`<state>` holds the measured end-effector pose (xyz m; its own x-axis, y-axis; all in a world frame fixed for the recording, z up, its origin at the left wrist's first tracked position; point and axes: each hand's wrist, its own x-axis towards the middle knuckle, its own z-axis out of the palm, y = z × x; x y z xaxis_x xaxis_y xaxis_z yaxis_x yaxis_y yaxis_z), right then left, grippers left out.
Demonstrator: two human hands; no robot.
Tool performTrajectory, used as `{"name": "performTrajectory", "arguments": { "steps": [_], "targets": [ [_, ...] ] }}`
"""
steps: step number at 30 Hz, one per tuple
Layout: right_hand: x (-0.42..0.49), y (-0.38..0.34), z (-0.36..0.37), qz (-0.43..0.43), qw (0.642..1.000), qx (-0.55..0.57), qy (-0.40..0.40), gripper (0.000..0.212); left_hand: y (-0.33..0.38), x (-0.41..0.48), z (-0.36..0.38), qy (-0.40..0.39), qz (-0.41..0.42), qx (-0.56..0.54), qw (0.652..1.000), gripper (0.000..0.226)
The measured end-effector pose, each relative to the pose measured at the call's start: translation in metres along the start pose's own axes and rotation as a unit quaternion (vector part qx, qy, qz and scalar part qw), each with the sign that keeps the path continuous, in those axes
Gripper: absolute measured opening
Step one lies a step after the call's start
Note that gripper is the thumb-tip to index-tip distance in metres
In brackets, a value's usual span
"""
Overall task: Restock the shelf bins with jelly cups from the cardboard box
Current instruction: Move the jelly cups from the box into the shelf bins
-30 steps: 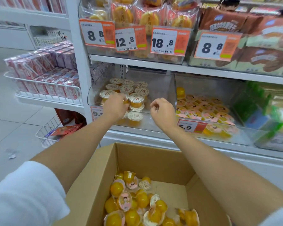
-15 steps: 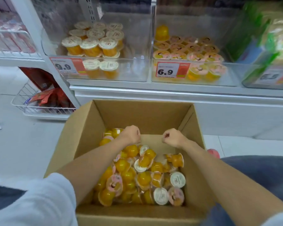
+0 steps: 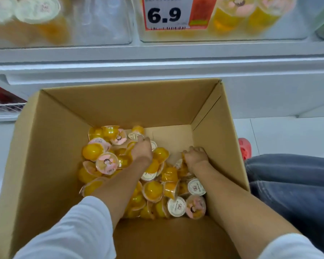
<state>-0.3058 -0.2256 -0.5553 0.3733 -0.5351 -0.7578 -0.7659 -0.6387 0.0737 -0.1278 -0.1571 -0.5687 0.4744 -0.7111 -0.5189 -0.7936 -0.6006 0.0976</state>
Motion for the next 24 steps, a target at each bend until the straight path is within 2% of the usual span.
{"name": "performTrajectory", "arguments": {
  "steps": [2, 5, 7, 9, 11, 12, 15, 16, 17, 19, 21, 22, 24],
  "targets": [
    [0.003, 0.001, 0.002, -0.005, 1.000, -0.008, 0.016, 0.062, 0.000, 0.008, -0.001, 0.010, -0.020, 0.020, 1.000, 0.031],
    [0.010, -0.002, 0.003, 0.016, 0.996, 0.043, 0.075, 0.042, -0.002, 0.020, -0.001, 0.005, -0.033, -0.005, 0.999, 0.017],
    [0.014, -0.004, 0.004, 0.063, 0.978, 0.159, 0.116, 0.035, -0.004, 0.024, -0.004, 0.005, -0.038, -0.058, 0.998, 0.013],
    [0.017, -0.004, -0.002, 0.101, 0.935, 0.294, 0.171, 0.026, -0.006, 0.029, -0.007, 0.008, -0.052, -0.124, 0.991, 0.015],
    [0.017, -0.002, -0.016, 0.136, 0.865, 0.435, 0.210, 0.020, -0.009, 0.031, -0.011, 0.005, -0.063, -0.191, 0.980, 0.009],
    [0.017, -0.002, -0.025, 0.162, 0.805, 0.532, 0.209, 0.020, -0.010, 0.033, -0.013, 0.004, -0.063, -0.224, 0.972, 0.007],
    [0.009, -0.001, -0.050, 0.184, 0.558, 0.804, 0.093, 0.018, -0.013, 0.034, -0.026, 0.015, -0.051, -0.290, 0.956, 0.028],
    [0.003, -0.001, -0.057, 0.163, 0.503, 0.848, 0.046, 0.016, -0.014, 0.032, -0.033, 0.022, -0.047, -0.302, 0.952, 0.028],
    [-0.003, -0.002, -0.064, 0.142, 0.466, 0.873, 0.010, 0.017, -0.015, 0.030, -0.043, 0.031, -0.044, -0.313, 0.948, 0.025],
    [-0.016, -0.003, -0.078, 0.096, 0.408, 0.907, -0.035, 0.028, -0.016, 0.022, -0.067, 0.050, -0.039, -0.343, 0.937, 0.025],
    [-0.032, -0.007, -0.095, 0.045, 0.375, 0.924, -0.061, 0.044, -0.020, 0.010, -0.096, 0.068, -0.028, -0.374, 0.925, 0.032],
    [-0.041, -0.010, -0.106, 0.017, 0.380, 0.922, -0.070, 0.044, -0.022, 0.002, -0.112, 0.071, -0.020, -0.390, 0.918, 0.033],
    [-0.067, -0.019, -0.130, -0.030, 0.420, 0.904, -0.071, 0.036, -0.030, -0.016, -0.145, 0.056, -0.013, -0.454, 0.889, 0.029]
  ]
}}
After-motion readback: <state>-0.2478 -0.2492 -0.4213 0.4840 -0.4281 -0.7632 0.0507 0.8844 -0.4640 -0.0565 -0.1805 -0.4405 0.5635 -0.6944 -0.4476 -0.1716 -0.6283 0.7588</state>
